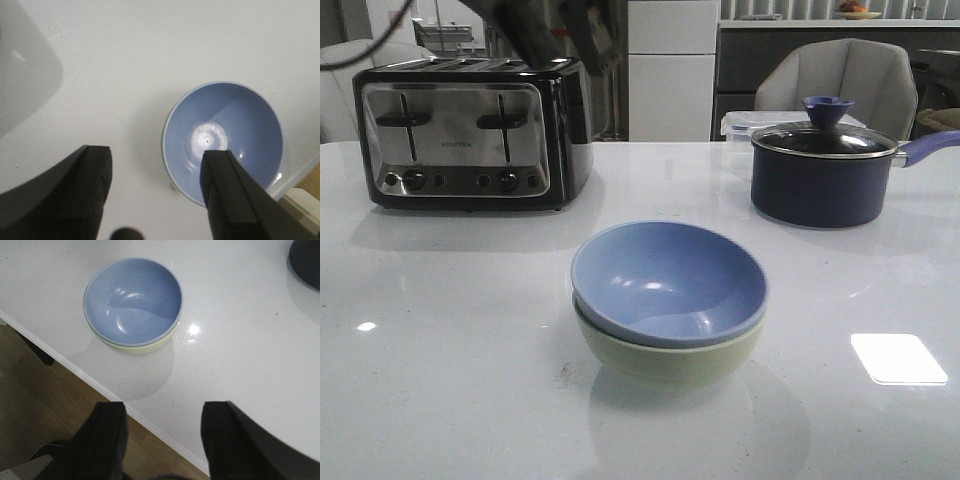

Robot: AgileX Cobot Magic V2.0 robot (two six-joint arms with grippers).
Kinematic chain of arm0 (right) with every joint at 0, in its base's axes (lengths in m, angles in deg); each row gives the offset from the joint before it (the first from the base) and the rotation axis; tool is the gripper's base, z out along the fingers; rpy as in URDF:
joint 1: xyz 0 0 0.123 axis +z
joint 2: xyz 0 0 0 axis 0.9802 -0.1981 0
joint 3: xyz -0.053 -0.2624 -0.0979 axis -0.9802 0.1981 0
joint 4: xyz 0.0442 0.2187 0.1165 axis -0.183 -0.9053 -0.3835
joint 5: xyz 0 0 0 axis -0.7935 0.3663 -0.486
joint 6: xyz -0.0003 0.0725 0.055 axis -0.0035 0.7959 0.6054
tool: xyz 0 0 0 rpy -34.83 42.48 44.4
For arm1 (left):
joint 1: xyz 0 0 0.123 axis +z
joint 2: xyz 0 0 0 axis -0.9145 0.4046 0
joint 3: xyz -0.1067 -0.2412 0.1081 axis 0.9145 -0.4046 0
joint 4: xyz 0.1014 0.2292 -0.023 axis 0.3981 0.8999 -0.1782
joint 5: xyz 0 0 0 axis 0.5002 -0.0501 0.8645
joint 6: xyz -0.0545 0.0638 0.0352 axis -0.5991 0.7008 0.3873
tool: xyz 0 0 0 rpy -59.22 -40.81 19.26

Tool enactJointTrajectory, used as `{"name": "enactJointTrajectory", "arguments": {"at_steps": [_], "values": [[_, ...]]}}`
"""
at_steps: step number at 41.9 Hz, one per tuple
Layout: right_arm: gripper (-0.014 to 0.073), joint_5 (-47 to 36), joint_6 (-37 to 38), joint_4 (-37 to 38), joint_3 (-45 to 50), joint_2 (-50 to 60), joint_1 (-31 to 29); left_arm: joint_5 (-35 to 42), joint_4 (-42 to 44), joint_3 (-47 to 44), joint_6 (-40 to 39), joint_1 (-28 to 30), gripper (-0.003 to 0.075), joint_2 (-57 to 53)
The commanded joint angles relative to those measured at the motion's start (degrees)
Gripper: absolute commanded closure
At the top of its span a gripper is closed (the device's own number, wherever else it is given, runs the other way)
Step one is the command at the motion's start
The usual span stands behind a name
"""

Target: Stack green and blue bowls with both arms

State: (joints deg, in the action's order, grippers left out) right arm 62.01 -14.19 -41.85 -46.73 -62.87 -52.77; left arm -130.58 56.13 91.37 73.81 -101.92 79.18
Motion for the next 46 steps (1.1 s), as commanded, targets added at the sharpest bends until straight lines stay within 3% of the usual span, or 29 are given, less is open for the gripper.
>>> {"name": "enactJointTrajectory", "arguments": {"at_steps": [1, 31, 46], "values": [[0.0146, -4.0, -0.6, 0.1, -1.7, 0.2, 0.0, 3.1, -0.2, -2.7, -0.1, -0.3, 0.0265, -8.4], [0.0146, -4.0, -0.6, 0.1, -1.7, 0.2, 0.0, 16.6, 3.4, -42.9, -0.1, -0.3, 0.0266, -53.6], [0.0146, -3.5, -0.6, 0.1, -1.7, 0.2, 0.0, 16.6, 3.4, -52.4, -0.1, -0.3, 0.0266, -62.5]]}}
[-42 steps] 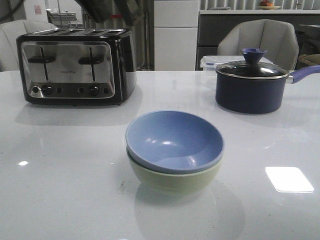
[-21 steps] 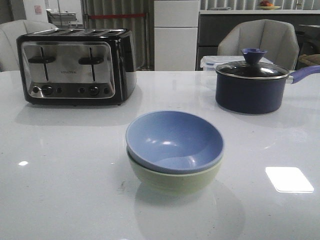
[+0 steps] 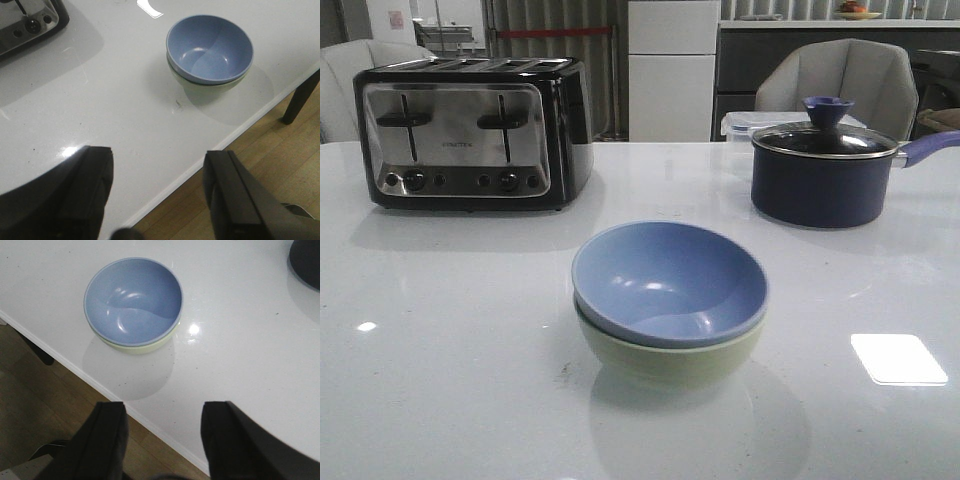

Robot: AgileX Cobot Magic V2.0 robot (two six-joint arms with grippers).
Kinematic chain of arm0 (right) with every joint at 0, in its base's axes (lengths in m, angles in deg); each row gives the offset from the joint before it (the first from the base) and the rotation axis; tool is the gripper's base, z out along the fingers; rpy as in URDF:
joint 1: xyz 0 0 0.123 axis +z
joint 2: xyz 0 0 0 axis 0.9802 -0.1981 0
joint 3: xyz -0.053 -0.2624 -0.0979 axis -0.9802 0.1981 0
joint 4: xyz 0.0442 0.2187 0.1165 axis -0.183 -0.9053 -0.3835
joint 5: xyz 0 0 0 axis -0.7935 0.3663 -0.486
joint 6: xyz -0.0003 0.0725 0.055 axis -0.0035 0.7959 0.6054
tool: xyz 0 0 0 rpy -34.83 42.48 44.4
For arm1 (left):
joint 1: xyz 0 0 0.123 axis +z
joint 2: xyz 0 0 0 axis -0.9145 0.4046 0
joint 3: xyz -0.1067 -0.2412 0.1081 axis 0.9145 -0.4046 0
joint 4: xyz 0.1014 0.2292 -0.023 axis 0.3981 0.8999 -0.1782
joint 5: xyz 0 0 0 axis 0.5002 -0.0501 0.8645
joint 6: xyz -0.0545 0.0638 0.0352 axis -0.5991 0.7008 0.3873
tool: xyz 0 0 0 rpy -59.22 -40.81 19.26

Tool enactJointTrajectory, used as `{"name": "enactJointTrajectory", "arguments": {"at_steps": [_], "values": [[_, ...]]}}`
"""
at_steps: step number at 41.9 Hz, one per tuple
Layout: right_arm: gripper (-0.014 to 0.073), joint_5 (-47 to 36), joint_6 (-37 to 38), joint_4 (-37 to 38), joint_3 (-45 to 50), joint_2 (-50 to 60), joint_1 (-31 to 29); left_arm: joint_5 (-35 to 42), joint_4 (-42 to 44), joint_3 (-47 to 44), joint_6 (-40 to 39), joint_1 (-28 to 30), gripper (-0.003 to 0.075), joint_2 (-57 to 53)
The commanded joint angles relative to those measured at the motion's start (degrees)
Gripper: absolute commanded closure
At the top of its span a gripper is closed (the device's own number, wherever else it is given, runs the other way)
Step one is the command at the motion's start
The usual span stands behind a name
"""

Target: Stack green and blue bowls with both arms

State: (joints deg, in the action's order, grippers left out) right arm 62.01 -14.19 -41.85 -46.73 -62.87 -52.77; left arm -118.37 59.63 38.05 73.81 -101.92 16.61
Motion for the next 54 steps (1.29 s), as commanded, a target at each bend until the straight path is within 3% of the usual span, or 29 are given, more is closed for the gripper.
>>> {"name": "enactJointTrajectory", "arguments": {"at_steps": [1, 4, 7, 12, 19, 29, 50, 54], "values": [[0.0146, -3.4, -0.6, 0.1, -1.7, 0.2, 0.0, 4.5, 0.0, 0.7, -0.1, -0.3, 0.0266, 0.0], [0.017, -3.0, -0.6, 0.3, -1.7, 0.2, 0.0, 4.8, 0.2, 0.3, -0.1, -0.3, 0.0266, 0.0], [0.0253, -2.4, -0.6, 0.8, -1.7, 0.2, 0.0, 4.9, 0.6, 0.2, -0.1, -0.3, 0.0281, 0.0], [0.0409, -1.6, -0.6, 0.8, -1.7, 0.2, 0.0, 5.1, 0.7, 0.2, -0.1, -0.3, 0.0366, 0.0], [0.0538, -1.0, -0.6, 0.8, -1.7, 0.2, 0.0, 5.1, 0.7, 0.2, -0.1, -0.3, 0.0483, 0.0], [0.0538, -1.0, -0.6, 0.8, -1.7, 0.2, 0.0, 5.1, 0.7, 0.2, -0.1, -0.3, 0.0625, 0.0], [0.0538, -1.0, -0.6, 0.8, -1.7, 0.2, 0.0, 5.5, 0.7, -0.1, -0.1, -0.3, 0.0627, -0.8], [0.0538, -1.0, -0.6, 0.8, -1.7, 0.2, 0.0, 6.5, 1.0, -0.5, -0.1, 2.2, 0.0627, -3.7]]}}
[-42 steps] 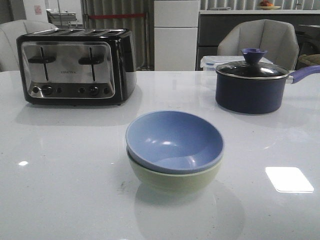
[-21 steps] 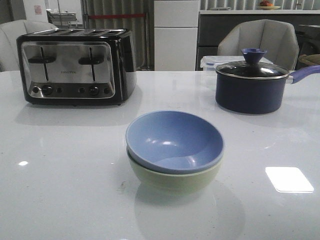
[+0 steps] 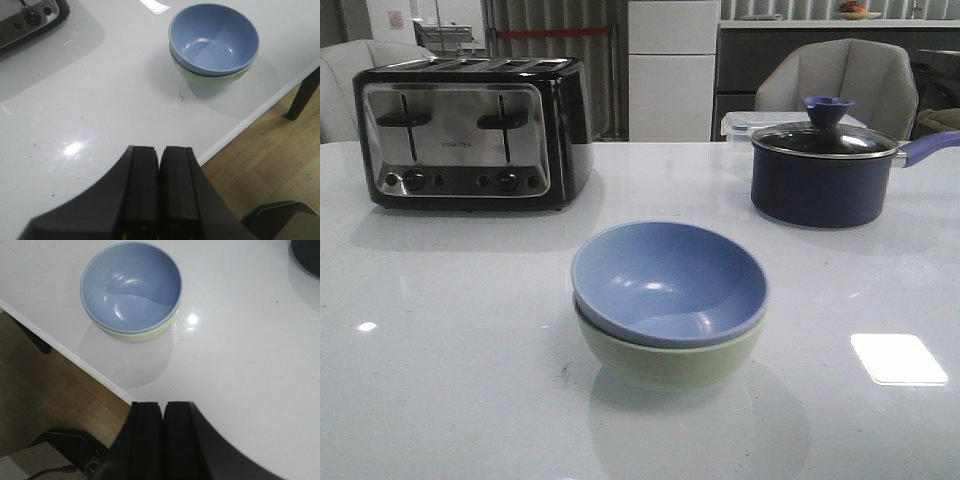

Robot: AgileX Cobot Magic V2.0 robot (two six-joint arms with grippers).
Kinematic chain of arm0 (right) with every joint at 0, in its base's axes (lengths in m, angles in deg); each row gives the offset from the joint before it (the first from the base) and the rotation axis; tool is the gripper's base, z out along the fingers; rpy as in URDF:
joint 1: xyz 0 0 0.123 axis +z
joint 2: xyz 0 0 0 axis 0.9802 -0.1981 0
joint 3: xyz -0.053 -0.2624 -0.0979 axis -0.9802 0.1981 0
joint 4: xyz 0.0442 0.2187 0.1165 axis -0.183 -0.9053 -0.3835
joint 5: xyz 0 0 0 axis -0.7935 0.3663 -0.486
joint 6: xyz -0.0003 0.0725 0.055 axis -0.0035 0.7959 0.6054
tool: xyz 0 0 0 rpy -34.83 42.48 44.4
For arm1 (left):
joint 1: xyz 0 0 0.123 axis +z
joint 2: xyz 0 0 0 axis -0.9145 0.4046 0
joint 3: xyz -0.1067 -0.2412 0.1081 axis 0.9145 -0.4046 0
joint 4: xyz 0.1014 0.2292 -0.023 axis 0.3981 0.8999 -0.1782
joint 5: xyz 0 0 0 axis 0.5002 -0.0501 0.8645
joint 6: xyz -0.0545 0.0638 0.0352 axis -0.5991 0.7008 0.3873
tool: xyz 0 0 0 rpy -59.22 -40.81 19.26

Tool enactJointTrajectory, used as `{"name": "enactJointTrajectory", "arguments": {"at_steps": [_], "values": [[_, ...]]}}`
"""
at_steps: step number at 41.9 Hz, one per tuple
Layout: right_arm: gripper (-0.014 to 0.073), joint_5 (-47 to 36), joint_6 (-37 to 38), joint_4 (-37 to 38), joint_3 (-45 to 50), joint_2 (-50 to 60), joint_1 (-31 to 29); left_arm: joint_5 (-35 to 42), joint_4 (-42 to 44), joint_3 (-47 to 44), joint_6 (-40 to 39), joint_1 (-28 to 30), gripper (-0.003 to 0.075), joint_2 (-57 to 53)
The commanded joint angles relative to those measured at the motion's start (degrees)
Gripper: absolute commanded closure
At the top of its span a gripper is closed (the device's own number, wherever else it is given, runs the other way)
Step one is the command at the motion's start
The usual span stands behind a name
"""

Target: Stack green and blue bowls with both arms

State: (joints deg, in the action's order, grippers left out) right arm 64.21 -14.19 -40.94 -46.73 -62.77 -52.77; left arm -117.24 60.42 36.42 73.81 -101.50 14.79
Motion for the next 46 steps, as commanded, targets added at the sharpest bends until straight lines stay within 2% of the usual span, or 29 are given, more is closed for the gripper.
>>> {"name": "enactJointTrajectory", "arguments": {"at_steps": [1, 4, 7, 13, 18, 26, 30, 46], "values": [[0.0538, -3.2, -0.6, -0.1, -1.7, 0.1, 0.0, 6.3, 0.2, 0.6, -0.1, 3.3, 0.0627, -3.0], [0.0538, -3.3, -0.6, -0.1, -1.7, 0.1, 0.0, 11.6, 0.2, -2.0, -0.1, 7.6, 0.0627, -6.5], [0.0538, -3.3, -0.6, -0.1, -1.7, 0.1, 0.0, 20.0, 0.2, -6.4, -0.1, 12.5, 0.0627, -10.3], [0.0538, -3.2, -0.6, -0.1, -1.7, 0.1, 0.0, 33.9, 0.2, -17.9, -0.1, 21.5, 0.0627, -18.2], [0.0538, -3.2, -0.6, -0.1, -1.7, 0.1, 0.0, 41.0, -0.8, -26.2, -0.1, 26.6, 0.0627, -24.3], [0.0538, -3.2, -0.6, -0.1, -1.7, 0.1, 0.0, 44.6, -4.2, -33.9, -0.1, 31.5, 0.0627, -30.5], [0.0538, -3.2, -0.6, -0.1, -1.7, 0.1, 0.0, 47.9, -4.2, -36.2, -0.1, 31.6, 0.0627, -30.7], [0.0538, -3.2, -0.6, -0.1, -1.7, 0.1, 0.0, 48.2, -4.2, -36.1, -0.4, 30.5, 0.0627, -30.8]]}}
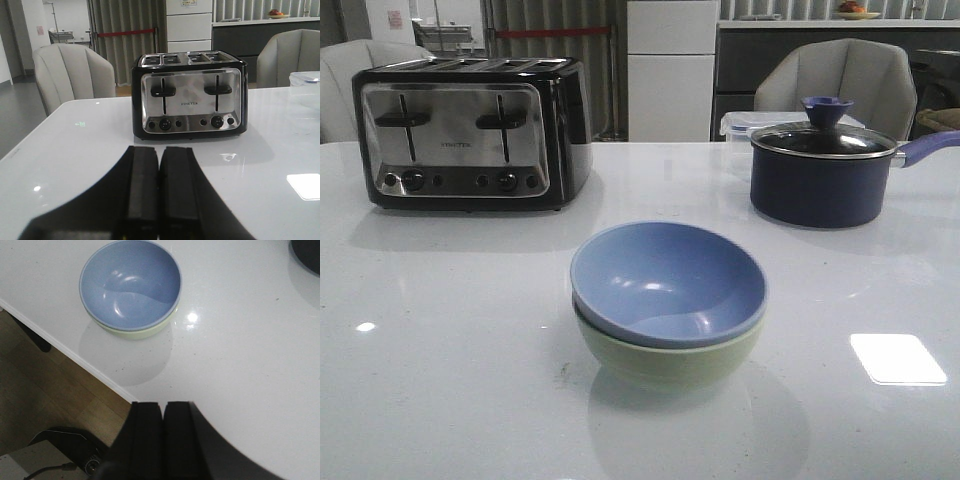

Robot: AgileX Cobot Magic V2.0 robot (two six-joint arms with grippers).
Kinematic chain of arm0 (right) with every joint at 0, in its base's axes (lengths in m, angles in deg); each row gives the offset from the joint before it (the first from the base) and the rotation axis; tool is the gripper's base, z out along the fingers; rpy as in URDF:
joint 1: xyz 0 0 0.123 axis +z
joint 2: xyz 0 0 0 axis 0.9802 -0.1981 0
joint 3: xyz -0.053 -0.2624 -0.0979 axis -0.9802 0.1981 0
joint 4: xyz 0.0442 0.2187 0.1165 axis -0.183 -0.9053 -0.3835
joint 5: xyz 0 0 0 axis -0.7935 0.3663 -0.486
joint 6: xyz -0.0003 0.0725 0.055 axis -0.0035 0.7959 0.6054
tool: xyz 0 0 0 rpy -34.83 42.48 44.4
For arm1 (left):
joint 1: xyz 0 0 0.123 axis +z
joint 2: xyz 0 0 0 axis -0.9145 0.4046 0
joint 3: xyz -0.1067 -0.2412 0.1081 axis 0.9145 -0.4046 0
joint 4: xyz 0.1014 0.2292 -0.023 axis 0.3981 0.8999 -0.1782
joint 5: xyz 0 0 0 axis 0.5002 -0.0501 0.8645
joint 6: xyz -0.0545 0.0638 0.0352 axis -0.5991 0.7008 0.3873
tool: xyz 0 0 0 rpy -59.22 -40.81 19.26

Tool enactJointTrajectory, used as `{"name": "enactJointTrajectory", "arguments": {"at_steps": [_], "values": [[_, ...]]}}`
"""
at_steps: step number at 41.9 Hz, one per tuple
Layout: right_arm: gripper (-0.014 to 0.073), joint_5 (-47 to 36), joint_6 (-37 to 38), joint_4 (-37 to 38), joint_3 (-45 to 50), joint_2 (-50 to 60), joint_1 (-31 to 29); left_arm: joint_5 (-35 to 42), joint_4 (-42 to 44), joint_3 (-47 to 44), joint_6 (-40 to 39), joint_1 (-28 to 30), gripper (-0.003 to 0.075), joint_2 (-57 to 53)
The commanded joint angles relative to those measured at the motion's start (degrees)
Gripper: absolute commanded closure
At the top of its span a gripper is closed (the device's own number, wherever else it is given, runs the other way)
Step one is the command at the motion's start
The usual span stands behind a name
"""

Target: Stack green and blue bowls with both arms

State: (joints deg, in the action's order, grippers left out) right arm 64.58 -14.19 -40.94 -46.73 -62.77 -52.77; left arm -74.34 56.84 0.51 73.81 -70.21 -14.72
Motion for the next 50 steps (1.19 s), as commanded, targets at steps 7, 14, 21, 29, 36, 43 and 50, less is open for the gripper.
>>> {"name": "enactJointTrajectory", "arguments": {"at_steps": [7, 14, 21, 29, 36, 43, 50], "values": [[0.0538, -3.6, -0.6, -0.1, -1.7, 0.1, 0.0, 5.2, 1.1, -0.2, -3.3, -0.8, 0.0627, -1.3], [0.0538, -3.6, -0.6, -0.1, -1.7, 0.1, 0.0, 6.8, 0.9, -0.2, -3.3, -0.8, 0.0627, -1.3], [0.0538, -3.6, -0.6, -0.1, -1.7, 0.1, 0.0, 8.4, 0.9, -0.2, -3.3, -0.8, 0.0627, -1.3], [0.0538, -3.6, -0.6, -0.1, -1.7, 0.1, 0.0, 8.4, 0.9, -0.2, -3.3, -0.6, 0.0627, -1.2], [0.0538, -3.6, -0.6, -0.1, -1.7, 0.1, 0.0, 8.4, 0.9, -0.2, -3.3, -0.6, 0.0627, -1.2], [0.0538, -3.6, -0.6, -0.1, -1.7, 0.1, 0.0, 8.4, 0.9, -0.2, -3.3, -0.6, 0.0627, -1.2], [0.0538, -3.6, -0.6, -0.1, -1.7, 0.1, 0.0, 8.4, 0.9, -0.2, -3.3, -0.6, 0.0627, -1.2]]}}
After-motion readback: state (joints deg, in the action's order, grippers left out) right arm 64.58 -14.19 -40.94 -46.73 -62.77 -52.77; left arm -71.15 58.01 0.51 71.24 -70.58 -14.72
